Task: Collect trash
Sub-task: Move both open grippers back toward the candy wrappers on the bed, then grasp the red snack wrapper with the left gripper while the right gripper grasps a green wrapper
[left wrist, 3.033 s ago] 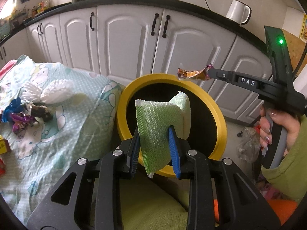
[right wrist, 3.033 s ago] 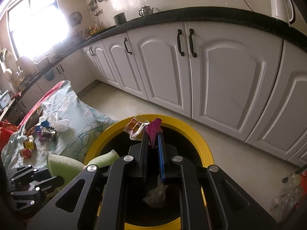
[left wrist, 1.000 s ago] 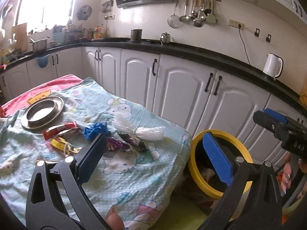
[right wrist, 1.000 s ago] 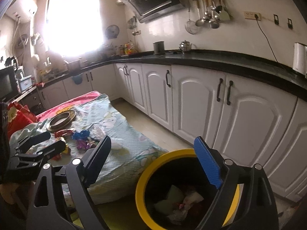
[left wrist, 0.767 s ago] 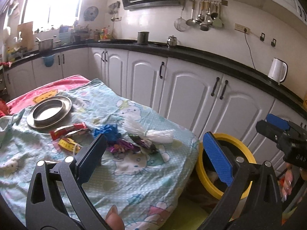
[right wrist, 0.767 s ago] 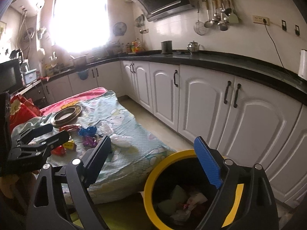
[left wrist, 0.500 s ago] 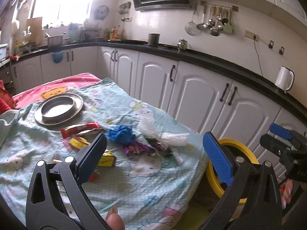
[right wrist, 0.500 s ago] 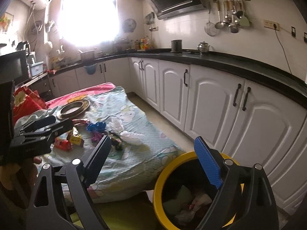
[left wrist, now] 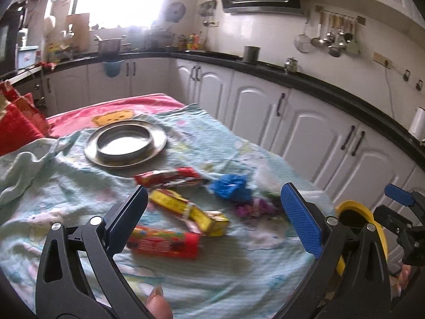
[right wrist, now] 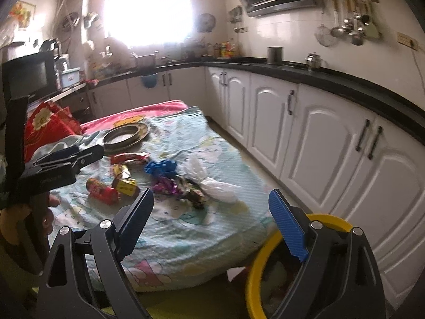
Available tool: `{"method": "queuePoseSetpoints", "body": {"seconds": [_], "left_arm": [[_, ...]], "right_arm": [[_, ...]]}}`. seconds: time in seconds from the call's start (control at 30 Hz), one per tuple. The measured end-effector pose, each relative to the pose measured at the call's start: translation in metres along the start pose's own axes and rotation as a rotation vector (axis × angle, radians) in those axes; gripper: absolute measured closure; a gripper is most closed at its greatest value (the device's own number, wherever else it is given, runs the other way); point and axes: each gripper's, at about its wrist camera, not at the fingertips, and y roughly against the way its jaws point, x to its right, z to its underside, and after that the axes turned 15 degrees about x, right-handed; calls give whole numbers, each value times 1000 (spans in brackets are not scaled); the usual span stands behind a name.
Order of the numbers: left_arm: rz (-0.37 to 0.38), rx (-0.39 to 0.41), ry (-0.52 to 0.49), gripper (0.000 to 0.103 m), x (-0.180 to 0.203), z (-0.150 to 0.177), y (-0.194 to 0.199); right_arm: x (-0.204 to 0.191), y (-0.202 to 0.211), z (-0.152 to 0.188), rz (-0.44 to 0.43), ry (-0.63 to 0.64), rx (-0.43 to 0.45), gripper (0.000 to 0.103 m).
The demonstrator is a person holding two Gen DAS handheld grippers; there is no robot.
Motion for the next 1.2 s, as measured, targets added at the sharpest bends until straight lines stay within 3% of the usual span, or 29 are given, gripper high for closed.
{"method": "queuePoseSetpoints", "body": {"seconds": [0.27,0.47,0.57,0.63,0.73,1.0,1.2], "left_arm": [[-75,-41,-49,11,-41,-1,-22],[-85,-91,-84,11,-65,-3,-47],[-76,-128,-100,20,-76,-3,-63],[-50,-175,-79,32,-87,-1,-79],[-20,-247,-41,40,-100,4,-99],[29,-359,109,42,-121,22,-131],[49,-380,157,46,-125,27,-138]], "right_arm": [[-19,-48,7,-37,53,-61,23],[-19,-77,15,-43,43,-111,31],[-19,-87,18,-51,42,-133,35],[-20,-94,21,-58,45,-149,38],[-20,-104,26,-60,44,-177,42],[-16,-123,35,-61,8,-224,53],[-12,-134,44,-75,-16,-274,73]]}}
